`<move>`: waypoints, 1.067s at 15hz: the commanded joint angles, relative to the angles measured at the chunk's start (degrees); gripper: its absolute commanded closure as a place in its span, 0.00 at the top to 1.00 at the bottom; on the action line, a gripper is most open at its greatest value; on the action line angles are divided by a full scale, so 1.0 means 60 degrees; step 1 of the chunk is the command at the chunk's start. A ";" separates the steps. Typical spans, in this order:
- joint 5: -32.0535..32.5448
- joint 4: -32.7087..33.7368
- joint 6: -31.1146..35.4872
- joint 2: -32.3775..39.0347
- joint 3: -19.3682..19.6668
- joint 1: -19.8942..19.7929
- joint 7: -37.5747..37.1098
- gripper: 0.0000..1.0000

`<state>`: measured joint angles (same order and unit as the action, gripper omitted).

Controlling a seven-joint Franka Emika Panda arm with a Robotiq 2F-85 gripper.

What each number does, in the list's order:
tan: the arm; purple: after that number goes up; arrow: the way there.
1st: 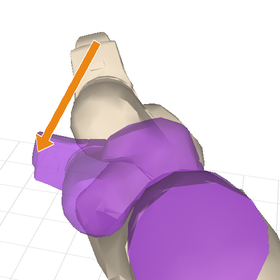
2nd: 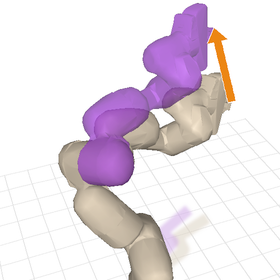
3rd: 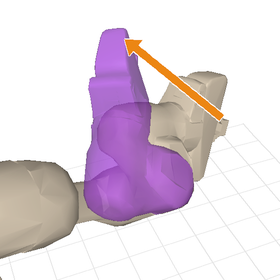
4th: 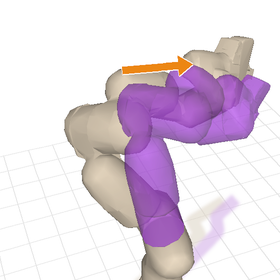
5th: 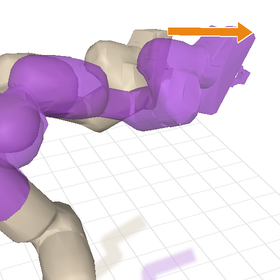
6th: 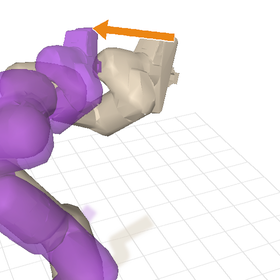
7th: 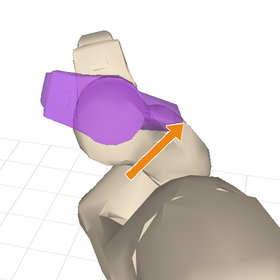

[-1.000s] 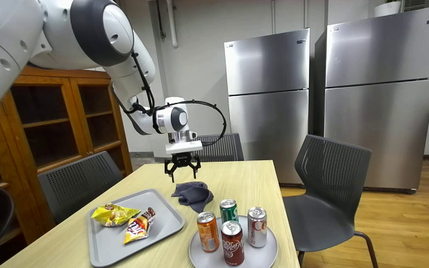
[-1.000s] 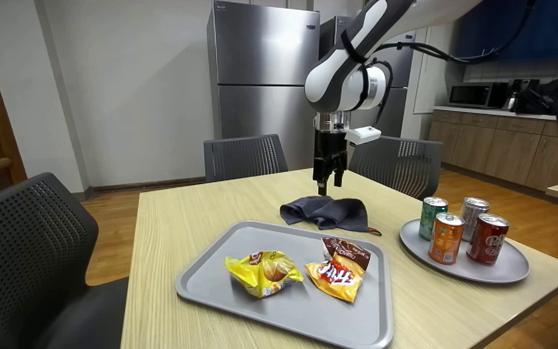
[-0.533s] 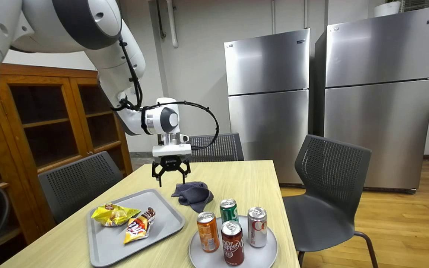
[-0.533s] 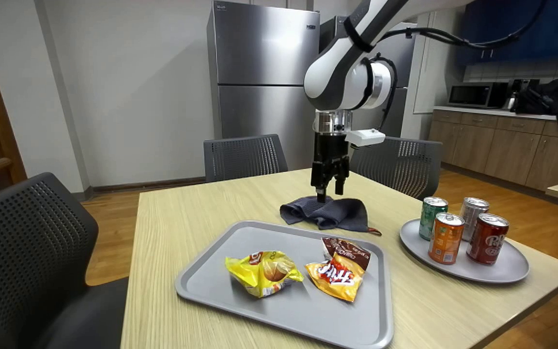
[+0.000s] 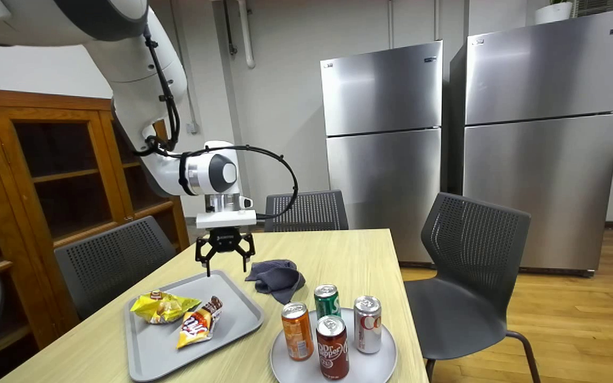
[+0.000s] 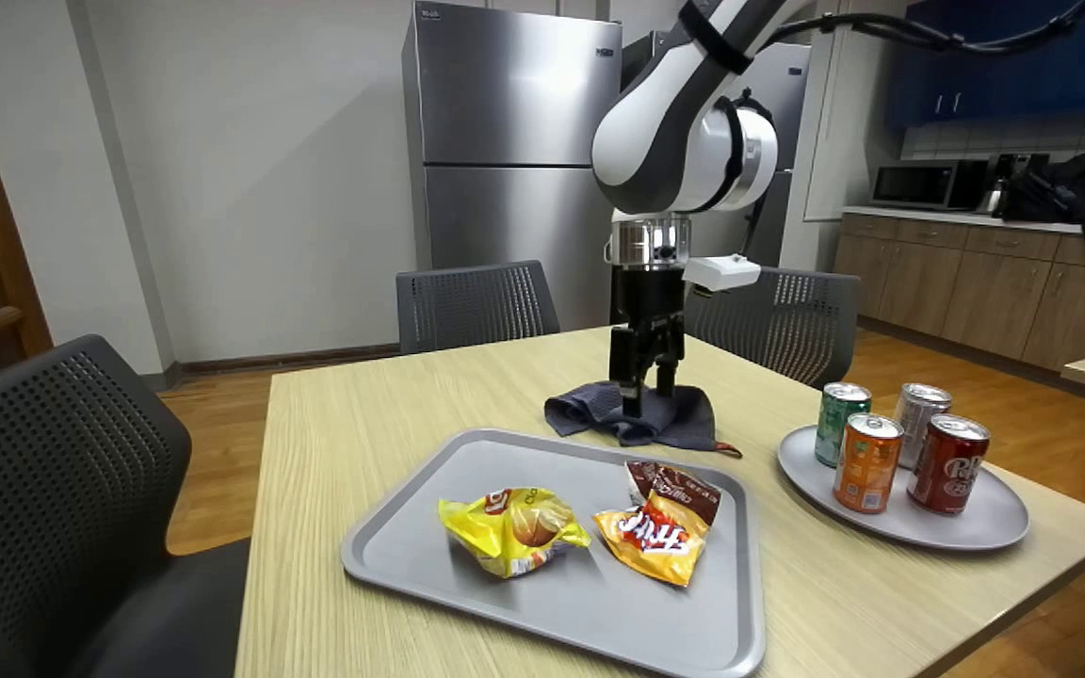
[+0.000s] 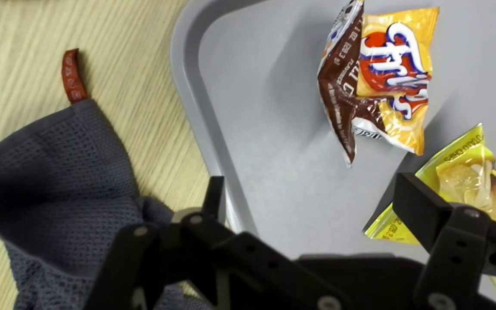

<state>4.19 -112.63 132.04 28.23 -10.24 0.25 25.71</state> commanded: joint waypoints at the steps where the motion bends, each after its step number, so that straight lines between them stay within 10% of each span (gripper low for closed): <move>1: -0.0008 -0.1089 0.0260 -0.0846 -0.0022 0.0051 0.0151 1.00; 16: -0.0007 -0.2456 0.0724 -0.0836 0.0177 -0.0052 0.0282 1.00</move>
<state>4.19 -126.11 135.45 23.87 -9.21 0.30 26.10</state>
